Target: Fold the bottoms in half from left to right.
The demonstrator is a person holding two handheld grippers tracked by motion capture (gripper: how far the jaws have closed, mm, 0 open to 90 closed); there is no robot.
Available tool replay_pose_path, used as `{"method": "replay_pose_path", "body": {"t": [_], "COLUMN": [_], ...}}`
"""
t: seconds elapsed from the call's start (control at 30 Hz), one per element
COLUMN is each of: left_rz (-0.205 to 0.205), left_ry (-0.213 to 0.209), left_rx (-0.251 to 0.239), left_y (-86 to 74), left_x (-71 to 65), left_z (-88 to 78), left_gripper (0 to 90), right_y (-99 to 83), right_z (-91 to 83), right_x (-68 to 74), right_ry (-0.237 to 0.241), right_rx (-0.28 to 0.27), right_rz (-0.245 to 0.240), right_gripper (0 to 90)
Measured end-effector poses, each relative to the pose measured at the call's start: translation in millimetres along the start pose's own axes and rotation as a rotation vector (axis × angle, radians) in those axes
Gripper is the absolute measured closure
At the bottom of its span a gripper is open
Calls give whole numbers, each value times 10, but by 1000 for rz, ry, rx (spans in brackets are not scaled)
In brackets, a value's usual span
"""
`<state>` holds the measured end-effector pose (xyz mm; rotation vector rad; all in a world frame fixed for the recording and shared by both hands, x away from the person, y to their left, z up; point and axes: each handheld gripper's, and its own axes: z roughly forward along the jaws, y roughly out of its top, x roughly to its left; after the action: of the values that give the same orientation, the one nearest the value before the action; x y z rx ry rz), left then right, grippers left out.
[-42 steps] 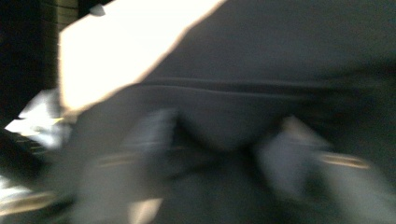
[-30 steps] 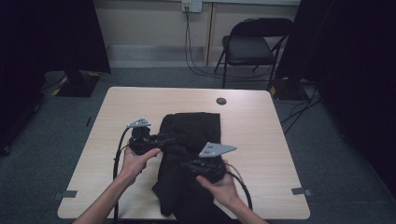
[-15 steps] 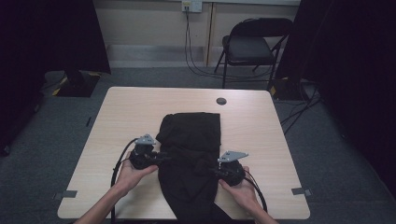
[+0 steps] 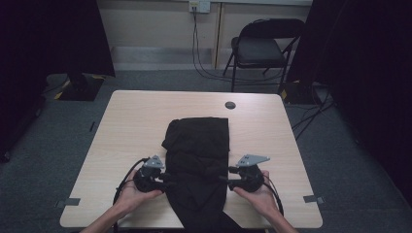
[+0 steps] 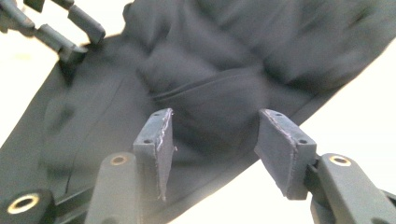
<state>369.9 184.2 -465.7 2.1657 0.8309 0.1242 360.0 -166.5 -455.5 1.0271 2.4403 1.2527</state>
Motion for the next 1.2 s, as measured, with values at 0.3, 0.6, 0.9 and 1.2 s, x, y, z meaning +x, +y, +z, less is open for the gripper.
{"method": "replay_pose_path", "body": {"t": [0.3, 0.6, 0.9, 1.2], "left_rz": [-129, -139, -79, 18], "left_ry": [114, 130, 141, 106], "left_rx": [-166, -71, -142, -401], "left_y": [546, 581, 754, 1447], "left_x": [637, 846, 768, 443], "left_z": [85, 584, 447, -478], "left_gripper": [559, 470, 865, 866], "right_y": [492, 467, 642, 1441], "right_z": [468, 1046, 971, 121], "right_x": [-460, -797, -731, -648], "right_ry": [-69, -123, -163, -140], "right_rx": [-60, 13, -77, -307], "right_rz": [29, 115, 94, 53], "right_gripper": [465, 350, 765, 787]}}
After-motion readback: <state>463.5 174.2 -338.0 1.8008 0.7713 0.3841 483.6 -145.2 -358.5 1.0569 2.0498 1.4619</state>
